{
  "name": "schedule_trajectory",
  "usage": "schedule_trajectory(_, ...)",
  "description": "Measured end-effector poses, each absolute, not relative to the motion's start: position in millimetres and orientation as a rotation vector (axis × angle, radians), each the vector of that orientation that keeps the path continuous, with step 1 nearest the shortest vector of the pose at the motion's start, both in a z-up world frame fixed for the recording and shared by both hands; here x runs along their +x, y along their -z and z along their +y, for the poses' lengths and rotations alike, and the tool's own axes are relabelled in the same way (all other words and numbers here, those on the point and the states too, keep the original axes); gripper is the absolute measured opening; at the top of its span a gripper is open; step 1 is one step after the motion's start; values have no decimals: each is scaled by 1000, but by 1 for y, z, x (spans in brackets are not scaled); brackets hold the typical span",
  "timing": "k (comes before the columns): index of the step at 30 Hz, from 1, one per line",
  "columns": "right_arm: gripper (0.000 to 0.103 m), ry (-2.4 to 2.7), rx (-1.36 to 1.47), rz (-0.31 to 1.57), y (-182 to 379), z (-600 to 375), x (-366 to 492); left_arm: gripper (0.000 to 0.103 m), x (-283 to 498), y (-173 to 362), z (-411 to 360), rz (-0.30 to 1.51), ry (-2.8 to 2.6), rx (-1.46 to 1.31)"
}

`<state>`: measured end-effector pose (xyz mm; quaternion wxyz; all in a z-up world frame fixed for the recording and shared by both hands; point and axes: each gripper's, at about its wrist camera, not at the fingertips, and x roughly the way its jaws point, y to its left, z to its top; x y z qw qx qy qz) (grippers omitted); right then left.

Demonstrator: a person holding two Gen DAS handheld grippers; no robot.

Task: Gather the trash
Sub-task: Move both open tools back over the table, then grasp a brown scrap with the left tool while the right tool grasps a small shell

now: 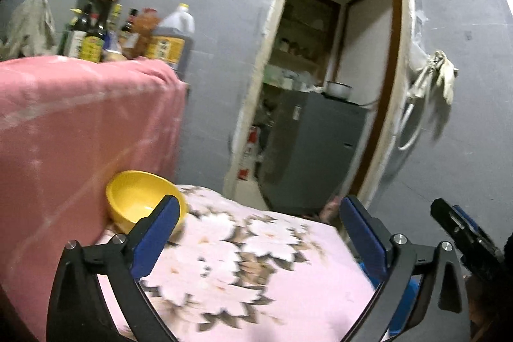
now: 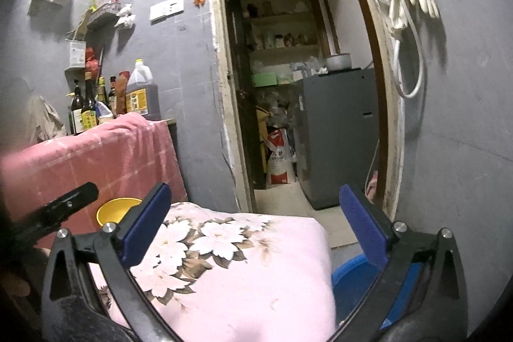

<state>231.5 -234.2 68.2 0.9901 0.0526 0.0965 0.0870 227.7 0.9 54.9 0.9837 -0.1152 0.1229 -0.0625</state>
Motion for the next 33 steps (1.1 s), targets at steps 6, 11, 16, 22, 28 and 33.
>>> schedule_trajectory(6,103,-221,94,178,-65,-211,235,98,219,-48,23,229,57,-192)
schedule_trajectory(11,103,-260,66,179,-58,-195,239,98,218,-38,31,226,32,-184)
schedule_trajectory(16,103,-290,21,203,-46,-183,250,98,227,-25,36,256,16,-180)
schedule_trajectory(22,103,-308,-34,299,-21,-177,274,98,243,-9,38,304,6,-186)
schedule_trajectory(28,103,-336,-57,419,3,-176,305,98,263,4,37,364,-15,-173)
schedule_trajectory(33,95,-367,-68,518,21,-176,329,98,283,17,41,443,-11,-201)
